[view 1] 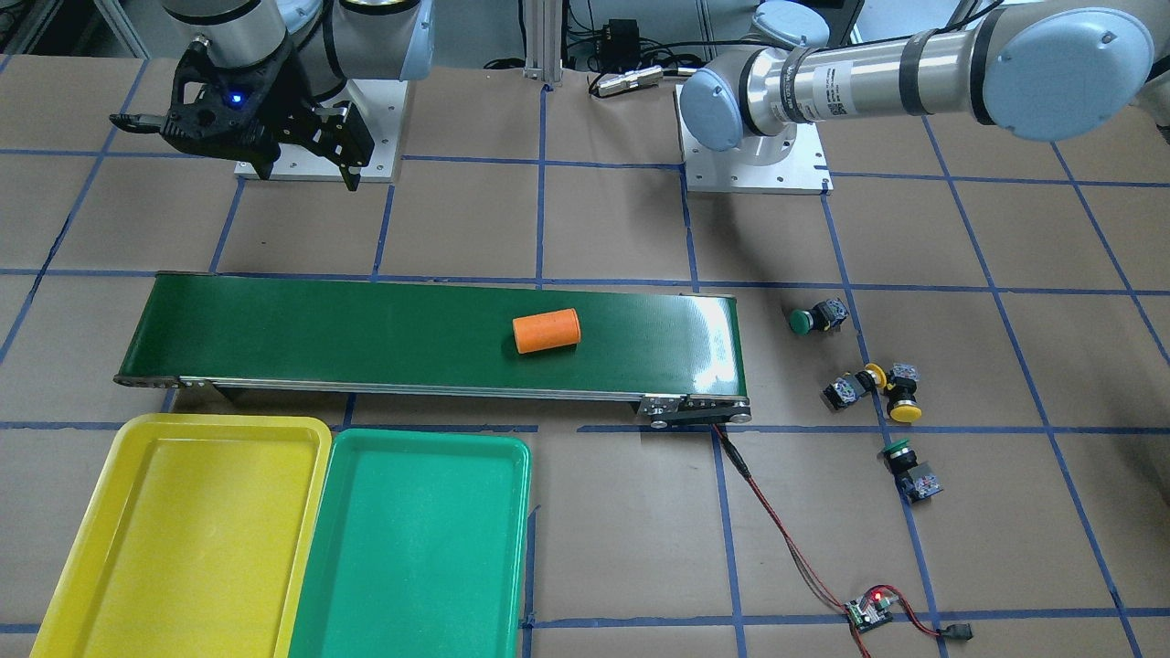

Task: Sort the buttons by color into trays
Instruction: 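Reach the left gripper to the far orange cylinder and grasp it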

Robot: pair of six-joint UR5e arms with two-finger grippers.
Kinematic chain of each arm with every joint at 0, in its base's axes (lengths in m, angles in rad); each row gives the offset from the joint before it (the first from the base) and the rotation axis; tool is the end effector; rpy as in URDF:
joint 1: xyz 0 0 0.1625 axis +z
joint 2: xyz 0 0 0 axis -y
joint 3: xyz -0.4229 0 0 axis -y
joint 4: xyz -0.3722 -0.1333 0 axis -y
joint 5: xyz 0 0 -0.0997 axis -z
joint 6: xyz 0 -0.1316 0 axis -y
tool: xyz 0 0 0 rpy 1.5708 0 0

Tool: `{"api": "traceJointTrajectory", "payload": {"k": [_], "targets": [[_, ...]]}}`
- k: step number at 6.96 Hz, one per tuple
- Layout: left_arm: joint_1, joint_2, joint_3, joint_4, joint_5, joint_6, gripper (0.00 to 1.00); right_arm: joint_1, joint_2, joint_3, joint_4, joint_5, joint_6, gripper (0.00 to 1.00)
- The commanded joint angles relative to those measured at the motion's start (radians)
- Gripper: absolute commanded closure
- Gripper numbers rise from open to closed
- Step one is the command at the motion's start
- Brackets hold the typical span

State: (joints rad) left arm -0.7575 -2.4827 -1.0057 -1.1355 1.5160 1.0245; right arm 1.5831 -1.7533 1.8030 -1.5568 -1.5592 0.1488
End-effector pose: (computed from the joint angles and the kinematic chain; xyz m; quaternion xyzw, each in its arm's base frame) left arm 0.4813 -0.6486 0.1728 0.1065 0.9930 -0.0486 0.0185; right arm 0.1396 -0.3844 0.4222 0.0683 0.9971 0.0322 0.0032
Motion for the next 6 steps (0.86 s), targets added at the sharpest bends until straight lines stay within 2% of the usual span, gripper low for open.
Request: {"api": "traceJointTrajectory", "payload": {"k": [1, 2, 3, 5, 6], "targets": [[-0.031, 0.109, 0.047, -0.233, 0.059, 0.003, 0.96, 0.002, -0.002, 0.001, 0.001, -0.001, 0.000, 0.00], [-0.077, 0.175, 0.038, -0.353, 0.052, 0.005, 1.00, 0.000, -0.002, 0.001, 0.001, -0.001, 0.000, 0.00], [-0.113, 0.247, 0.039, -0.507, 0.050, -0.001, 1.00, 0.000, -0.002, 0.001, 0.001, -0.001, 0.000, 0.00], [-0.292, 0.336, 0.001, -0.553, 0.088, -0.017, 1.00, 0.002, -0.002, 0.001, 0.001, -0.001, 0.000, 0.00], [-0.356, 0.397, -0.087, -0.558, 0.113, -0.114, 1.00, 0.000, -0.002, 0.001, 0.001, -0.001, 0.000, 0.00]]}}
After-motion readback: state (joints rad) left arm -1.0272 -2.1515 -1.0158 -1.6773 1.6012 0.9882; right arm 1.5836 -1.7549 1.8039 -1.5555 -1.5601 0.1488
